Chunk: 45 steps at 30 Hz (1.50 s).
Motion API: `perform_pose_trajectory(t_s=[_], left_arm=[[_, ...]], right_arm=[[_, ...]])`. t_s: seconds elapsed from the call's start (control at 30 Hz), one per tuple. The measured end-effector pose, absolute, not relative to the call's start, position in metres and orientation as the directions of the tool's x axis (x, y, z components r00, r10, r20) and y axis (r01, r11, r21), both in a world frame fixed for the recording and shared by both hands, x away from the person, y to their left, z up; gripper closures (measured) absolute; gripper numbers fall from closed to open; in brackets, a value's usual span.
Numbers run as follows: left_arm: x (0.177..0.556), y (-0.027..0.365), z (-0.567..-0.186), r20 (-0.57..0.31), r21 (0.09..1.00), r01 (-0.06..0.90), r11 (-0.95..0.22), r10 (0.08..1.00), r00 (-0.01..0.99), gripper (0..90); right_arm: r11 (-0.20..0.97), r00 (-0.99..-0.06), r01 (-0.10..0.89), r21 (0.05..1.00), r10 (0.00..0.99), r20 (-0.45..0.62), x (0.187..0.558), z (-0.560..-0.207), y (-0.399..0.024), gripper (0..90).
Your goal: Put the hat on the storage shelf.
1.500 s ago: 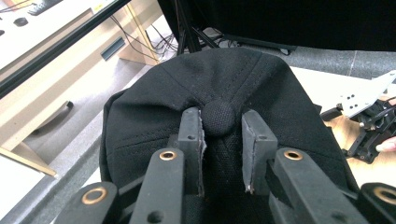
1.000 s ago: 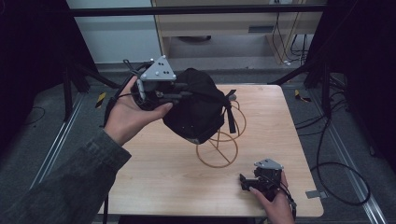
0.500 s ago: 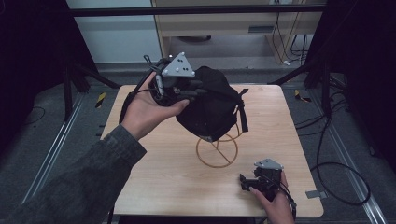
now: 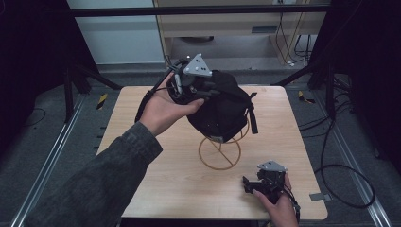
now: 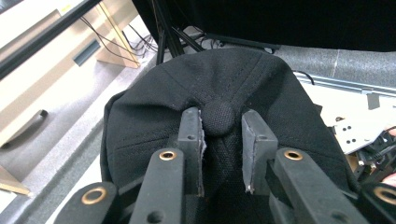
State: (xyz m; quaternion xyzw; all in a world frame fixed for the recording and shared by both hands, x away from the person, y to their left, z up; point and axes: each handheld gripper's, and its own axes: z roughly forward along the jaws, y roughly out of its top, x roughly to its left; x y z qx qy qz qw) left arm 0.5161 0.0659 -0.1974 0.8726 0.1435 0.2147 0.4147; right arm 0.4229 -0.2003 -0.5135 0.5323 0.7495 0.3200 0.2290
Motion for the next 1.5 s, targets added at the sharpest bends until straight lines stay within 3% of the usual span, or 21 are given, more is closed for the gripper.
perform_pose_trajectory(t_s=[1.5], left_arm=[[0.532,0.034,-0.237,0.210,0.744,0.133,-0.655,0.418,0.884,70.8]], right_arm=[[0.236,-0.333,0.645,0.727,0.943,-0.010,0.423,-0.513,-0.201,0.3]])
